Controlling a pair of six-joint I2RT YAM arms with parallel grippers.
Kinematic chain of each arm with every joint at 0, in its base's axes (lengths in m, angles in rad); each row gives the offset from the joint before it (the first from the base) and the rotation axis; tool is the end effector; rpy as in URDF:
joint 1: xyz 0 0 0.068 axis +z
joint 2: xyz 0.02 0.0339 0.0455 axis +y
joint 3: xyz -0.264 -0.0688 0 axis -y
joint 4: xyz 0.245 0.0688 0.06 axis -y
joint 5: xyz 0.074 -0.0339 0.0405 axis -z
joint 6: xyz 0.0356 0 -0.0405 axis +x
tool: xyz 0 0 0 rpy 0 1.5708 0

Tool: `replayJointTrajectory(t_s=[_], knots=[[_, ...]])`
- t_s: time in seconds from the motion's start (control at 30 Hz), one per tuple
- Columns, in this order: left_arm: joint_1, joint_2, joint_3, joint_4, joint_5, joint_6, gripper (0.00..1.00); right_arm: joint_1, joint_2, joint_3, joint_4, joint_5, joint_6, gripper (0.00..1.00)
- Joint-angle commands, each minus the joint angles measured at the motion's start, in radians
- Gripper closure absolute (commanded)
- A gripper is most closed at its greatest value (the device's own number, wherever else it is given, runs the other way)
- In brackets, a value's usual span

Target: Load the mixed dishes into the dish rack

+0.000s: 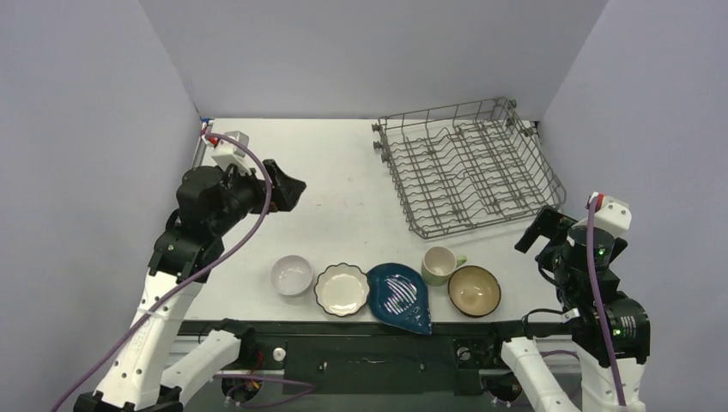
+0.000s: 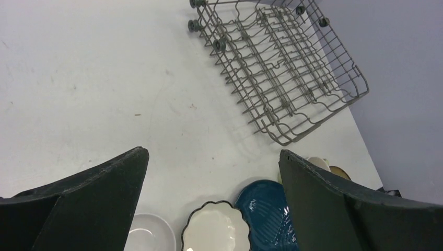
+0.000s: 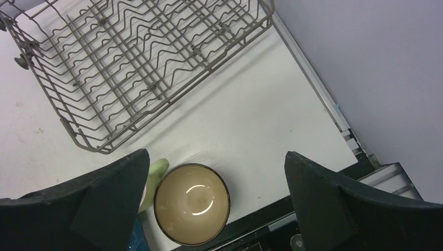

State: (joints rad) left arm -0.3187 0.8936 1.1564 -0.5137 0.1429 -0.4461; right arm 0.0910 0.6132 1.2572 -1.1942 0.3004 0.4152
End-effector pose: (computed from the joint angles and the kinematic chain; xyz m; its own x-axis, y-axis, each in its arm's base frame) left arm 0.1707 -0.0617 0.4137 -0.4030 -0.3167 -0.8586 0.2962 0.8425 -0.4498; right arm 0.0568 -0.0054 0.4040 -0.4101 0.3495 -0.8424 0.3605 0.9106 0.2023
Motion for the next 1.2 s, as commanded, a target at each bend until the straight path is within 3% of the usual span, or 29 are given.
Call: replayJointTrajectory(t_s=[0.0,0.3,0.4,0.63,0.83,1.0,1.17], knots=[[0.004,-0.078,-0.038,-0.043,0.051,-0.004,0.04,-0.003,-0.011,0.035,-0.032,0.037,-0.004,0.0],[-0.005,-0.061,-0.111,-0.038,0.154,-0.068,0.04,-0.002,-0.03,0.028,-0.01,-0.025,-0.001,0.0],[-0.061,-0.041,-0.129,-0.01,0.143,-0.085,0.04,-0.003,-0.035,0.042,-0.019,-0.007,-0.002,0.0],[-0.375,0.063,-0.15,0.012,-0.186,-0.112,0.04,-0.003,-0.066,0.046,-0.017,-0.004,-0.011,0.0],[-0.603,0.167,-0.126,-0.109,-0.537,-0.154,0.04,-0.003,-0.076,0.026,0.001,-0.031,-0.008,0.0],[-0.625,0.223,-0.121,-0.316,-0.82,-0.348,0.04,-0.002,-0.074,0.014,0.016,-0.048,-0.014,0.0],[-0.614,0.208,-0.172,-0.401,-0.923,-0.476,0.04,-0.003,-0.07,-0.014,0.037,-0.074,-0.014,0.0]])
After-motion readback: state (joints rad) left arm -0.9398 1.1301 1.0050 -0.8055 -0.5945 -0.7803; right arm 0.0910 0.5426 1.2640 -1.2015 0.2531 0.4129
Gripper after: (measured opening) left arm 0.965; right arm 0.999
